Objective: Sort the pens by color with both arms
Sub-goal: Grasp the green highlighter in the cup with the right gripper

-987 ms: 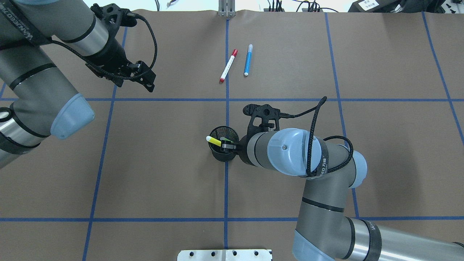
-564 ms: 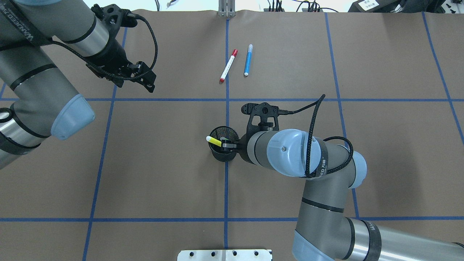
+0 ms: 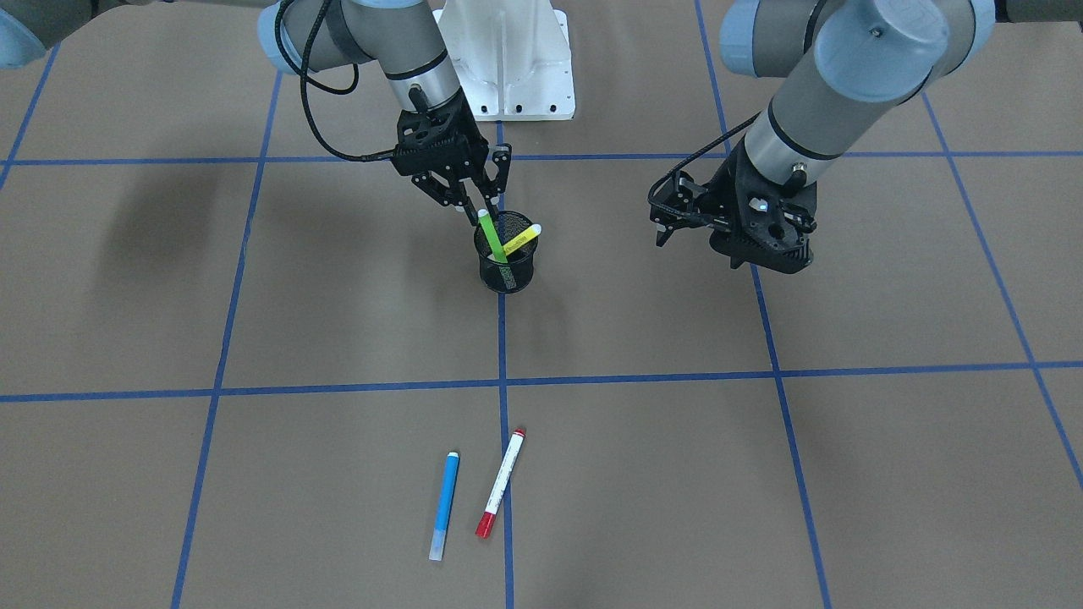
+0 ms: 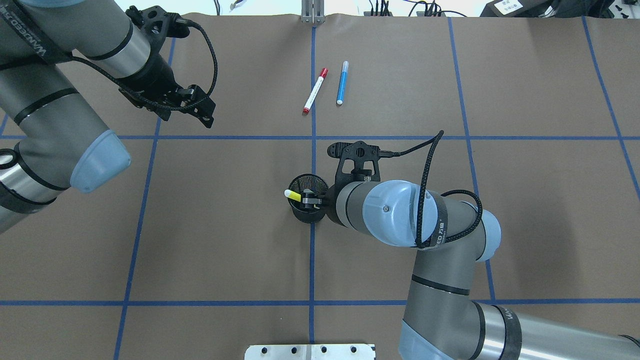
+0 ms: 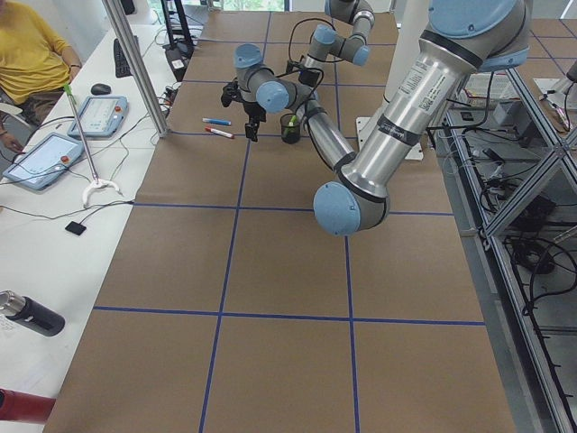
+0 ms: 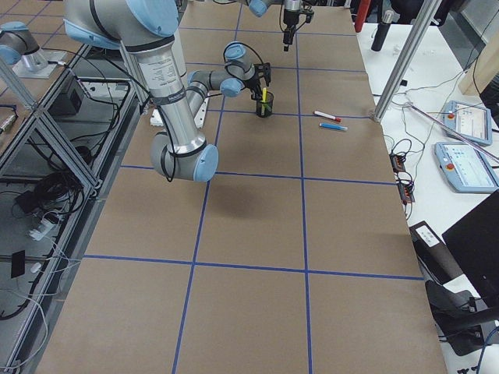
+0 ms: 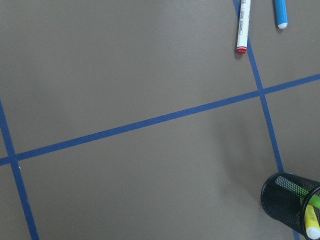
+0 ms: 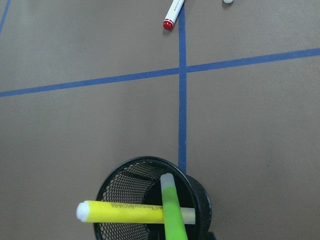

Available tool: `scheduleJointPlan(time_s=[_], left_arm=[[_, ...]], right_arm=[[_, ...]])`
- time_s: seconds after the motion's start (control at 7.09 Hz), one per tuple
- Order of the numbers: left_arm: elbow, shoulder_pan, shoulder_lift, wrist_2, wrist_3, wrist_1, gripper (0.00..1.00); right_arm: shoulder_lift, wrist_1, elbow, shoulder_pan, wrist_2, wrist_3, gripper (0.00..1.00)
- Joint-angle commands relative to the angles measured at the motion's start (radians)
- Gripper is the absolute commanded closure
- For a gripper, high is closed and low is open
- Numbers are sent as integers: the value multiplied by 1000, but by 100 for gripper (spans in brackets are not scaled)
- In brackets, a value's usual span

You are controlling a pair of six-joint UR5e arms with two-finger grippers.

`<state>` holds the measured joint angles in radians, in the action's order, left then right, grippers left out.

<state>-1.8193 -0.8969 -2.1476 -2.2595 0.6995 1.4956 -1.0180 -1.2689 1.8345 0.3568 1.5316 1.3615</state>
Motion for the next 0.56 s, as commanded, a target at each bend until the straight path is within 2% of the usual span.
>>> scheduleJointPlan(time_s=[0.0, 0.28, 0.42], left_arm=[[-2, -1, -2, 0, 0, 0, 1], [-2, -1, -2, 0, 0, 0, 1], [-2, -1, 0, 0, 0, 0, 1]], right_arm=[[-4, -1, -5, -7, -8, -13, 64], [-4, -3, -9, -7, -8, -13, 68], [-2, -3, -9, -7, -8, -13, 83]])
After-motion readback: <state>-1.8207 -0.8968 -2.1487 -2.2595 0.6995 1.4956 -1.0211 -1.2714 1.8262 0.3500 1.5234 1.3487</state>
